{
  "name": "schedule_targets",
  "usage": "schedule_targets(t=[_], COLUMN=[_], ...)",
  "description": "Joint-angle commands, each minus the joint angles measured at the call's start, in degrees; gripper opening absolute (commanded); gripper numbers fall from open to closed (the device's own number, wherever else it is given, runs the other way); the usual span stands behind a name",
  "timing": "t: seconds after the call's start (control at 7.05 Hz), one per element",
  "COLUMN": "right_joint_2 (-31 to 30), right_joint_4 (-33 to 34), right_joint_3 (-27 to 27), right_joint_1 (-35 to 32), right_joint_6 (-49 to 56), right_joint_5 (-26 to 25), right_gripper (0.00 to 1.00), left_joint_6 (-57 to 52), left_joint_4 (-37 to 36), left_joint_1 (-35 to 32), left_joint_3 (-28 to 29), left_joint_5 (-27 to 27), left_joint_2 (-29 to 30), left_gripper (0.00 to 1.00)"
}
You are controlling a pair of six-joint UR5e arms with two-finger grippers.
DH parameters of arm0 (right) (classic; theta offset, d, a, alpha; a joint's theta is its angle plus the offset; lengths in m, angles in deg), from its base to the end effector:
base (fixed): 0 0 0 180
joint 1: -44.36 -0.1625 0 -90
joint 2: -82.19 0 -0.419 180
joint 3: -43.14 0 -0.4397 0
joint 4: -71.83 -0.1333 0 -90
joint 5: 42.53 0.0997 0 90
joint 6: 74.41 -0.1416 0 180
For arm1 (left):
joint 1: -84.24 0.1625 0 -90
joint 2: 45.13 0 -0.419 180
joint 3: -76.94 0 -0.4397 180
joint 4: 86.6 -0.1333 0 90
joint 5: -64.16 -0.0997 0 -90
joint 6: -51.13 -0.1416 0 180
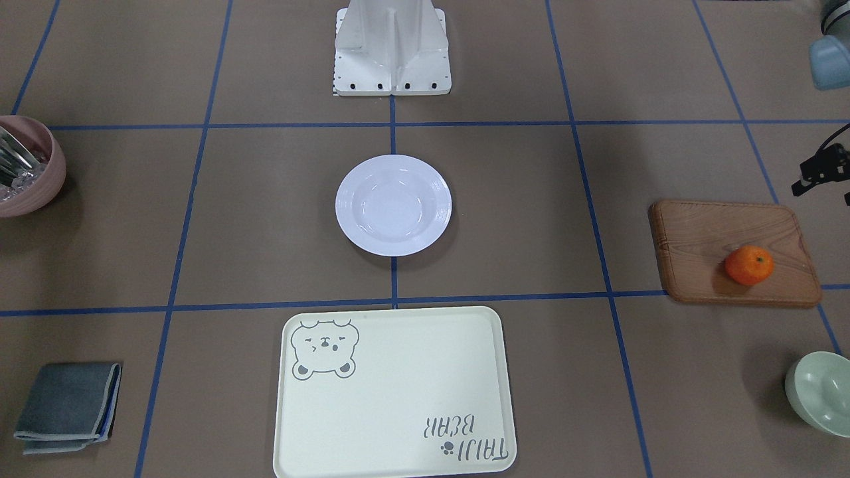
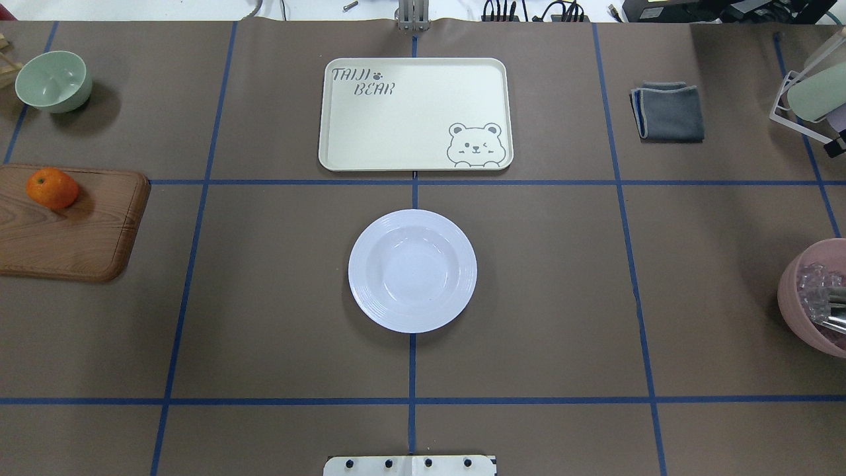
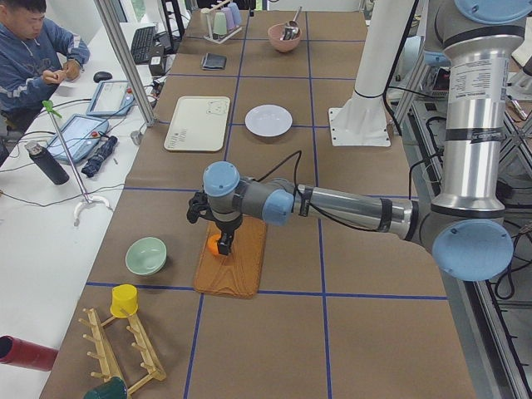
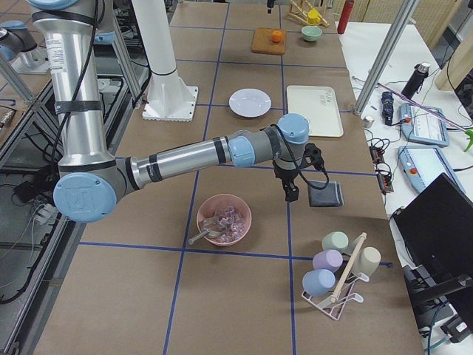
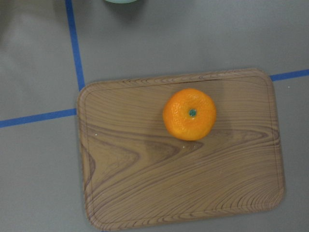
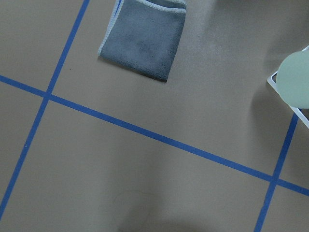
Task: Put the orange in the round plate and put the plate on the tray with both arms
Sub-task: 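Lower the left gripper onto the orange on the wooden board and grasp it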
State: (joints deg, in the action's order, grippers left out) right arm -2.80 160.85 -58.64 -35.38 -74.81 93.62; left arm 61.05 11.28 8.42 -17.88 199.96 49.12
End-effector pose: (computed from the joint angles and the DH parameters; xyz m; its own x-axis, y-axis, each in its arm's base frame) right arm -0.0731 -0.5787 0.5159 0.6437 -0.3334 0.6889 0.1651 0.9394 0.3004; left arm 0.1136 -0.5792 0.5764 0.6558 0.2081 -0.7257 -0.1232 0.9779 0.1690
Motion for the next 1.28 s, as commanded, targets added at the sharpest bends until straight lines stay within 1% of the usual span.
schedule_targets(t=[0.0, 0.14, 0.43, 0.85, 1.14], right_joint_2=[0.08, 0.00, 0.00, -0.09, -0.09], right_joint_4=[-0.25, -2.43, -5.43, -5.70, -5.62], right_joint_3=[-1.06, -1.41, -1.32, -0.97, -0.88], right_joint_1=[0.37, 0.98, 3.26, 4.76, 5.20], right_joint_6=[-3.80, -5.91, -12.58, -13.14, -13.14], right_joint_5=[0.16, 0.42, 0.07, -0.45, -0.54], right_gripper=[1.00, 1.00, 1.00, 1.00, 1.00], left_joint_6=[0.98, 0.89, 5.27, 6.07, 6.43], left_joint_4=[0.02, 0.46, 0.55, 0.73, 0.90], left_joint_1=[5.66, 5.77, 7.88, 9.29, 9.64], left_joint_3=[11.17, 16.46, 17.04, 20.01, 20.55], left_joint_5=[-6.31, -6.25, -5.90, -5.81, -5.90], left_joint_2=[9.76, 12.33, 12.62, 12.70, 12.88], left_gripper=[0.98, 0.98, 0.98, 0.98, 0.98])
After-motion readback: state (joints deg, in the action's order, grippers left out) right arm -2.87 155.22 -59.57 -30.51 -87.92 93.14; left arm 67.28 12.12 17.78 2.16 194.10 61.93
